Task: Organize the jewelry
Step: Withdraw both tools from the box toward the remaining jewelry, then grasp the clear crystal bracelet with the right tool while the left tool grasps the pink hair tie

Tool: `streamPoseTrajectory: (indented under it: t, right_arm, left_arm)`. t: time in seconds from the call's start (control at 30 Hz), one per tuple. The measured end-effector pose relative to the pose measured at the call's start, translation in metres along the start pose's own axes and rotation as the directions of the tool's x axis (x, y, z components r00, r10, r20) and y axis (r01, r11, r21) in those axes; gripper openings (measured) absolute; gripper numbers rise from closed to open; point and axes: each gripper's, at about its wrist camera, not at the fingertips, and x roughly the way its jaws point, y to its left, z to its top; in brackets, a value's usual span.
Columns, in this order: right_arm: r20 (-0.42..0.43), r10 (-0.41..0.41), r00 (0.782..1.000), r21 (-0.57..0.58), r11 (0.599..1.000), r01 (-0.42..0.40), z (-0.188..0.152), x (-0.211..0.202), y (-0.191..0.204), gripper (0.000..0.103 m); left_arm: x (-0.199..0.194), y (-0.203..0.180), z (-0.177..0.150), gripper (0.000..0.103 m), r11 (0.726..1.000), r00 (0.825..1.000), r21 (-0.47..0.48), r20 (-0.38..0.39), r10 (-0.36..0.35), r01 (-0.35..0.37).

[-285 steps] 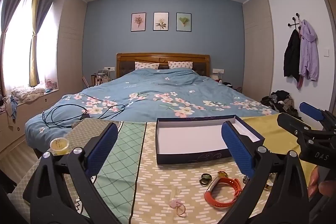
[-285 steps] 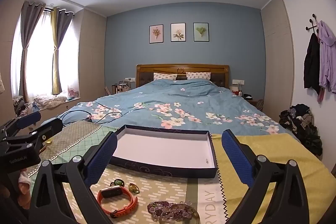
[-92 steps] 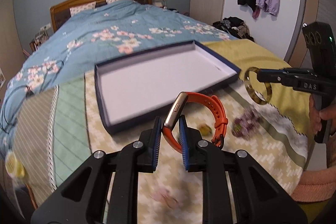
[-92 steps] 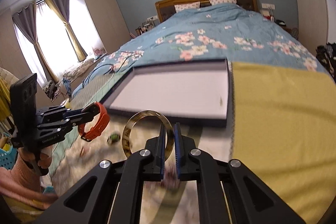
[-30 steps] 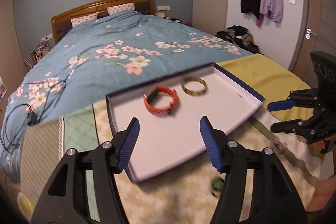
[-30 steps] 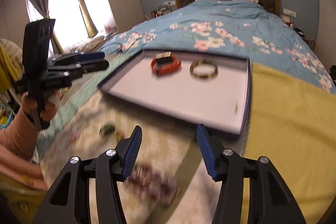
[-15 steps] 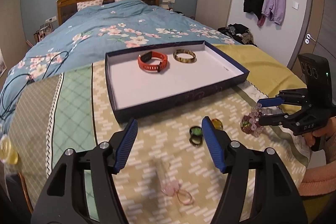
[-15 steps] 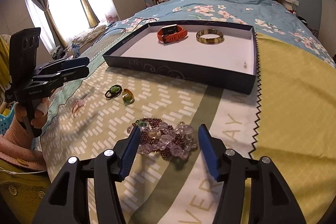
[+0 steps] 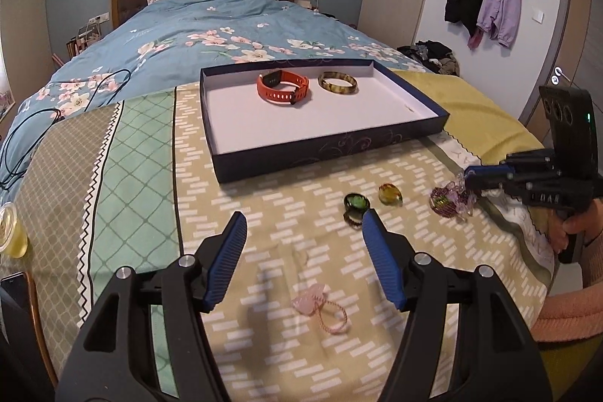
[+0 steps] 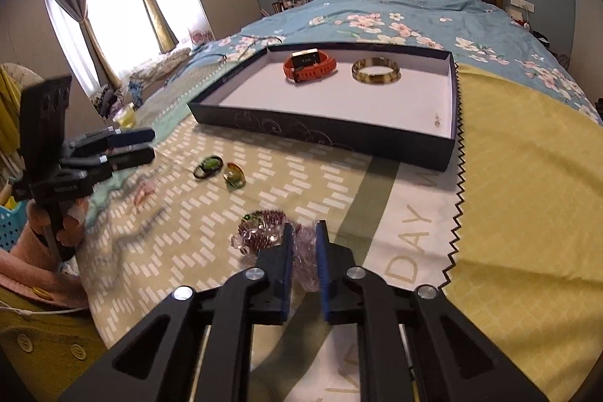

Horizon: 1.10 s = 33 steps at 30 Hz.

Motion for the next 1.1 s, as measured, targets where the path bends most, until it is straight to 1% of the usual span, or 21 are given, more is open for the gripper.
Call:
streamPoseTrajectory:
  t: [0.23,0.37,0.47,0.5,0.57,0.63,0.73,0.8,0.87,0.9,0.93,1.1]
  right_arm:
    - [0.057,0.035,0.998,0.009,0.999,-0.036,0.012,-0.013,0.007,0.01]
    - [0.098,0.058,0.994,0.008,0.998,-0.059,0.019,-0.021,0.013,0.01]
    - [0.122,0.065,0.99,0.006,0.998,-0.066,0.025,-0.025,0.017,0.01]
    - [0.127,0.065,0.99,0.005,0.998,-0.066,0.026,-0.026,0.018,0.01]
    - [0.139,0.069,0.988,0.002,0.998,-0.07,0.029,-0.027,0.02,0.01]
    - [0.147,0.069,0.987,-0.001,0.998,-0.069,0.032,-0.027,0.022,0.01]
    - [0.155,0.066,0.986,-0.003,0.998,-0.066,0.035,-0.026,0.023,0.01]
    - [0.158,0.07,0.985,0.0,0.997,-0.071,0.036,-0.025,0.023,0.01]
    - [0.162,0.07,0.984,0.001,0.997,-0.071,0.037,-0.024,0.023,0.01]
    - [0.164,0.073,0.984,0.003,0.997,-0.074,0.037,-0.025,0.023,0.01]
    - [0.166,0.073,0.983,0.005,0.997,-0.075,0.038,-0.025,0.023,0.01]
    - [0.178,0.074,0.981,0.005,0.997,-0.077,0.041,-0.025,0.024,0.01]
  left_arm:
    - [-0.008,-0.007,-0.015,0.063,0.999,0.999,0.035,-0.037,-0.04,0.041]
    - [-0.009,-0.014,-0.025,0.062,0.997,0.997,0.057,-0.058,-0.052,0.055]
    - [-0.006,-0.018,-0.03,0.057,0.997,0.996,0.063,-0.083,-0.044,0.05]
    - [-0.005,-0.018,-0.031,0.053,0.997,0.995,0.06,-0.09,-0.042,0.048]
    - [-0.002,-0.016,-0.033,0.05,0.998,0.994,0.041,-0.106,-0.039,0.043]
    - [0.002,-0.012,-0.033,0.045,0.999,0.992,0.018,-0.125,-0.024,0.027]
    - [0.005,-0.008,-0.032,0.04,1.0,0.991,-0.002,-0.132,-0.016,0.016]
    - [0.005,-0.007,-0.032,0.03,1.0,0.991,-0.001,-0.136,-0.005,0.004]
    - [0.005,-0.005,-0.031,0.025,1.0,0.991,-0.001,-0.135,0.001,-0.001]
    - [0.004,-0.005,-0.031,0.02,1.0,0.991,-0.003,-0.135,0.001,-0.002]
    - [0.005,-0.005,-0.031,0.019,1.0,0.991,-0.004,-0.135,0.001,-0.002]
    - [0.003,-0.006,-0.029,0.018,1.0,0.993,-0.005,-0.118,-0.007,0.006]
